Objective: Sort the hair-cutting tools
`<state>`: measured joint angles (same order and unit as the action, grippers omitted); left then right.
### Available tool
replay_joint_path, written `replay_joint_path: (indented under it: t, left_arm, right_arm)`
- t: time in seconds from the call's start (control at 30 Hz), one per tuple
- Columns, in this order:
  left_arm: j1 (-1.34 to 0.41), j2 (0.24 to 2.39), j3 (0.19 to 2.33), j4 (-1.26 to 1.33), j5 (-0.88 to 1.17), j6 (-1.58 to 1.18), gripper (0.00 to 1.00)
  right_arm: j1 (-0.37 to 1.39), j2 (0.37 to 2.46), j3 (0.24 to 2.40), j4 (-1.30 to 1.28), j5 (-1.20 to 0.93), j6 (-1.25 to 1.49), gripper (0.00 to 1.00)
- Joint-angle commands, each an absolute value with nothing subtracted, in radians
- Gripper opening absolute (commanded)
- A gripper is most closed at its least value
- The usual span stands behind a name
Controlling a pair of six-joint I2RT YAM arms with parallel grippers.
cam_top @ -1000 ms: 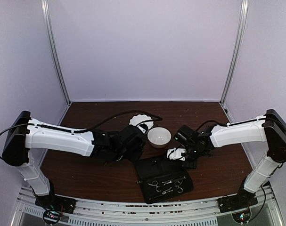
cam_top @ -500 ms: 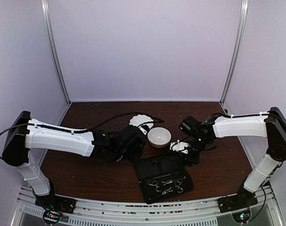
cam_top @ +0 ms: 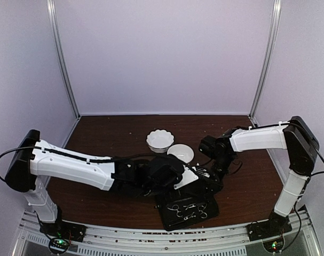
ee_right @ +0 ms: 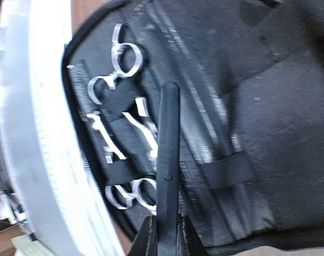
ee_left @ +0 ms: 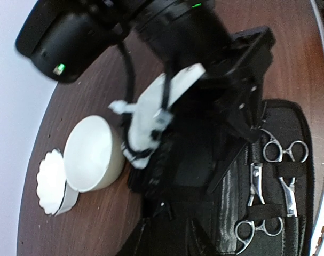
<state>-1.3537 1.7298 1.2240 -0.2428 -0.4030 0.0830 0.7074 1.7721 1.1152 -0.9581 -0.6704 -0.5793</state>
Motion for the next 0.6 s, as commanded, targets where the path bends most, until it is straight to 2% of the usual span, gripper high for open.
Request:
replay_joint_path:
  t: [0.0,0.57]
  left_arm:
    - [-1.389,1.807,1.300,-0.205,-0.308,0.268,0.26]
    - [-1.427,1.984,1.431,-0.265,-0.289,0.386,0.28]
  right_arm:
    - [0.692,1.789,1.149,-1.043,-0.804,-0.604,0.11]
    - [0.663,1.811,1.157,-1.155,-0.939,-0.704,0.11]
